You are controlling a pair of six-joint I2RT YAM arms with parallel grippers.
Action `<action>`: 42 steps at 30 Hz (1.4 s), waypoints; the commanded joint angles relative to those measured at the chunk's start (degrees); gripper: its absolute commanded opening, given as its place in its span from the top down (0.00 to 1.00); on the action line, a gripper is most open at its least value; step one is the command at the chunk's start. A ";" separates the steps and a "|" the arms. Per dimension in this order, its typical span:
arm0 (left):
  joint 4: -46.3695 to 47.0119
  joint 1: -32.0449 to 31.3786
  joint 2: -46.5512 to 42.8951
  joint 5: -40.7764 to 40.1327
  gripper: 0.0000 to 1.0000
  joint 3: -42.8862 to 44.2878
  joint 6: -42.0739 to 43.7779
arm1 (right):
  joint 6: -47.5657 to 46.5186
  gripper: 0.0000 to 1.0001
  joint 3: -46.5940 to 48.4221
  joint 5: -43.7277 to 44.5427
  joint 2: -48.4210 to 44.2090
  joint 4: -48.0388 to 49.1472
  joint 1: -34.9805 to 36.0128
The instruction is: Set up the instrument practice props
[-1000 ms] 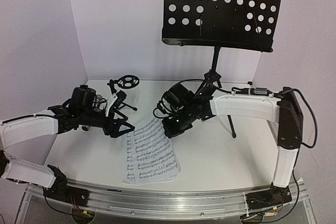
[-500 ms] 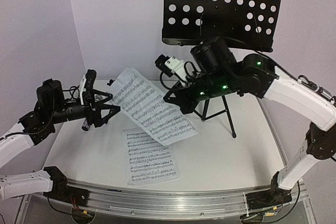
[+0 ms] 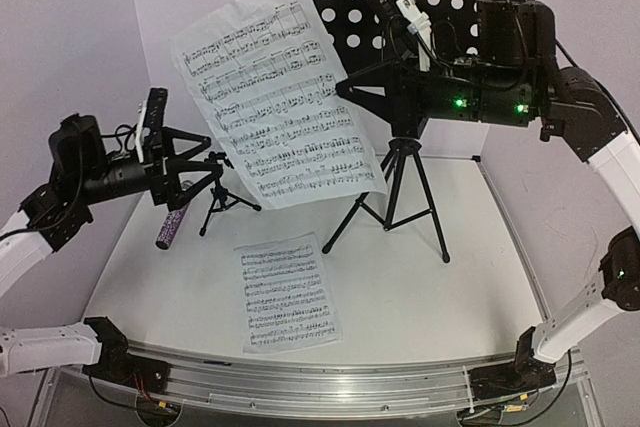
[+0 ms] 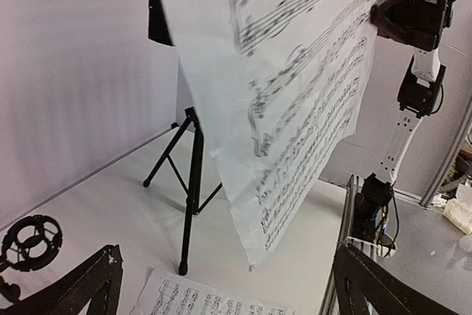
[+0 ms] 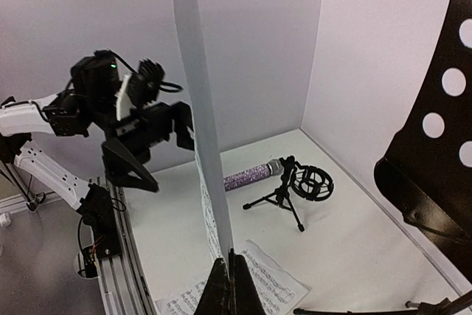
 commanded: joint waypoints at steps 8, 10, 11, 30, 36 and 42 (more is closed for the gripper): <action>10.78 0.19 11.15 18.90 0.37 11.92 -3.95 | -0.22 1.00 -1.12 0.08 -0.71 13.13 -0.21; 11.75 0.19 10.68 17.26 0.62 11.73 -5.05 | 0.51 1.00 -1.03 1.22 -0.56 13.82 -0.83; 12.56 0.19 10.44 16.49 0.68 11.93 -5.25 | 0.86 1.00 -0.88 2.24 -0.38 13.84 -1.14; -2.82 0.09 26.04 9.85 1.00 42.38 -13.93 | 5.98 1.00 9.55 22.51 7.63 13.66 -5.44; -4.73 -2.47 30.62 4.49 1.00 50.62 -0.70 | -6.39 0.41 9.27 33.07 6.91 12.93 -5.51; -8.15 -7.09 34.31 -0.31 1.00 55.96 21.09 | -18.76 0.29 1.15 32.93 0.40 6.94 -8.61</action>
